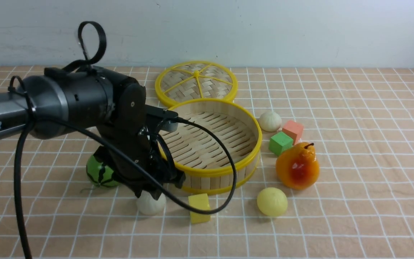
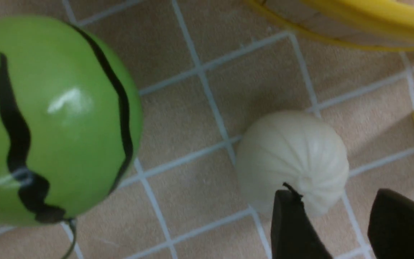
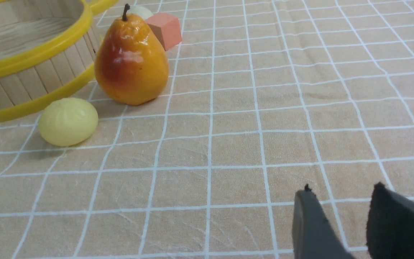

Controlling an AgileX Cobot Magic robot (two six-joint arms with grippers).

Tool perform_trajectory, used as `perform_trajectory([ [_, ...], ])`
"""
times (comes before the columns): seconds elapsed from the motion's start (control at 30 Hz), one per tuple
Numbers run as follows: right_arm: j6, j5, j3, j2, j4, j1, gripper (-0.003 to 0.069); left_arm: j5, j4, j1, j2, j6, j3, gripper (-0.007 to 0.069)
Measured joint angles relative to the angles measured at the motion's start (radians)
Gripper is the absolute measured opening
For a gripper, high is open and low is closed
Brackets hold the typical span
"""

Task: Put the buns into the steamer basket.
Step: Use the left arm to grab a steamed stuffed bun

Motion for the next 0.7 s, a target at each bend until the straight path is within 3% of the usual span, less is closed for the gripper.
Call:
perform_trajectory([
  [0.4, 0.000, 0.000, 0.000, 0.000, 0.000, 0.000, 0.0241, -0.107, 0.102, 0.000, 0.057, -0.022, -0.001, 0.0252],
  [0.7, 0.000, 0.000, 0.000, 0.000, 0.000, 0.000, 0.0241, -0.075, 0.085, 0.000, 0.076, -0.044, -0.002, 0.0223],
])
